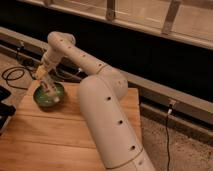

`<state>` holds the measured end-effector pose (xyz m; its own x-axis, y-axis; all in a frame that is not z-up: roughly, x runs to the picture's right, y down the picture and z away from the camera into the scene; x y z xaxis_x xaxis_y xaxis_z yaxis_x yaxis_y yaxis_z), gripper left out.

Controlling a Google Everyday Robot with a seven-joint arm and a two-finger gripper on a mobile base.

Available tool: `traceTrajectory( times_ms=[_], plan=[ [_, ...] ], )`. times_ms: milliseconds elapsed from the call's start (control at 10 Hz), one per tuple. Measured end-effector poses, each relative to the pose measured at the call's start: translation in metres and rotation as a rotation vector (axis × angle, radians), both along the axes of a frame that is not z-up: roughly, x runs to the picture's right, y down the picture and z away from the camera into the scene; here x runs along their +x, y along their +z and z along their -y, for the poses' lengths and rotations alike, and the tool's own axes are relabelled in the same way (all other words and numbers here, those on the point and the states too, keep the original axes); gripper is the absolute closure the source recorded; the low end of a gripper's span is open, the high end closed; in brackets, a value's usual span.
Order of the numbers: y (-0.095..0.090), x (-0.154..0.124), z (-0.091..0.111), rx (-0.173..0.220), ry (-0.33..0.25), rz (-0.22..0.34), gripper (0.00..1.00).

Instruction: Place the bottle in the ceramic bowl

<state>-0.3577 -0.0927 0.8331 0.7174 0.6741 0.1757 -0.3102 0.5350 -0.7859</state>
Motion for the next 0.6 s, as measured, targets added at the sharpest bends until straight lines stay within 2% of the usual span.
traceTrajectory(
  times_ms=[100, 600],
  plan=[
    [0.0006, 0.0021, 0.0009, 0.0, 0.002, -0.002, 0.78],
    [0.0007, 0.001, -0.0001, 0.0, 0.0, -0.002, 0.3]
  ],
)
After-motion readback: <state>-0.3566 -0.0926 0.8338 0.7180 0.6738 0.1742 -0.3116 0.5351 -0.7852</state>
